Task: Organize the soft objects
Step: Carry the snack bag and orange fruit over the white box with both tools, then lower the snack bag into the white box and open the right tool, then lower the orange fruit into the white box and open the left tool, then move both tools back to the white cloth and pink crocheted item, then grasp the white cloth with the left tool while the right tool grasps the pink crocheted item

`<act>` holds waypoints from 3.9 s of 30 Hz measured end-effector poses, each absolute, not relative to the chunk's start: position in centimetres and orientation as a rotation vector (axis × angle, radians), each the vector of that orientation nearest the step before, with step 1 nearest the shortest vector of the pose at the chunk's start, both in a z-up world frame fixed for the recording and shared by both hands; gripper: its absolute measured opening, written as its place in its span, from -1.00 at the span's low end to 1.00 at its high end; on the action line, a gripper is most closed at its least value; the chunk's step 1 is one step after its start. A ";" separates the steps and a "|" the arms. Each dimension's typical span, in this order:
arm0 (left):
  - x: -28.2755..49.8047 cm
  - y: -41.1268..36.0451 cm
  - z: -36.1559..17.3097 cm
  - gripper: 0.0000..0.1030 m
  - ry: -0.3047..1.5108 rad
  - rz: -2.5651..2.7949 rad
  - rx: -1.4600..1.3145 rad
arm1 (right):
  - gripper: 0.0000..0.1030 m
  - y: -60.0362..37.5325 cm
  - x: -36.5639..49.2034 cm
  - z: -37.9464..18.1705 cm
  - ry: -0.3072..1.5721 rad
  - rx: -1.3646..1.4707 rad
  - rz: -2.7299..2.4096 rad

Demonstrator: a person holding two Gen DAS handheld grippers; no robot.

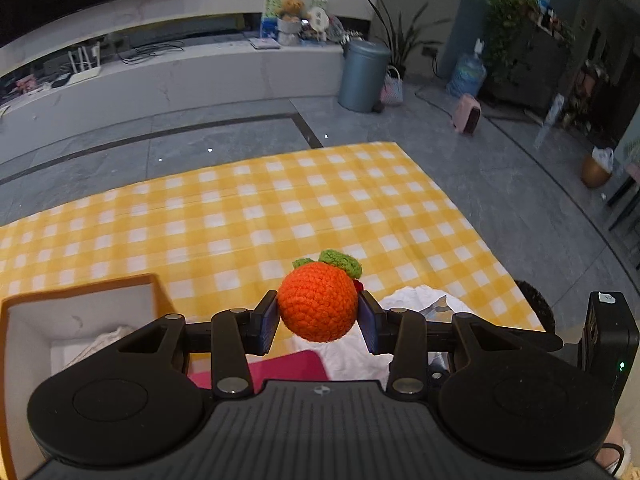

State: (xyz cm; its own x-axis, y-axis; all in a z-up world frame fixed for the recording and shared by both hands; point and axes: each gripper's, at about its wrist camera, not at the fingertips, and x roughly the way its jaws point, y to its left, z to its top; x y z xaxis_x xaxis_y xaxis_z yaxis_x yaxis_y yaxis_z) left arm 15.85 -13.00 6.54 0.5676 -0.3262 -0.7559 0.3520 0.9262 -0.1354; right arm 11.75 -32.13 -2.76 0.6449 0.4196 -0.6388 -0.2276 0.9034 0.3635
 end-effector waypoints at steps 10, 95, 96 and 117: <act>10.5 -4.0 8.8 -0.09 0.734 -0.259 -0.076 | -0.01 -28.6 9.3 1.6 0.669 0.259 0.468; 23.4 -26.9 -7.5 0.70 1.398 -0.079 0.063 | 0.88 -38.5 11.8 -6.7 1.030 0.175 -0.133; 23.8 -27.1 -8.1 0.70 1.406 -0.052 0.060 | 0.88 -38.7 11.7 -6.7 1.026 0.184 -0.135; 22.7 -28.0 -11.6 -0.94 1.344 -0.090 0.053 | 0.81 -38.9 11.6 -7.2 1.003 0.174 -0.076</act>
State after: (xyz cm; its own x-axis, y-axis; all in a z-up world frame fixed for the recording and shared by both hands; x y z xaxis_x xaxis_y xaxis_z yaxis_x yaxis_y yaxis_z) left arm 22.69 -27.95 -11.63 0.2217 -0.0346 -0.9745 0.0951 0.9954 -0.0137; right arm 11.58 -38.91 -7.22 0.5364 0.0167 -0.8438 0.1431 0.9835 0.1104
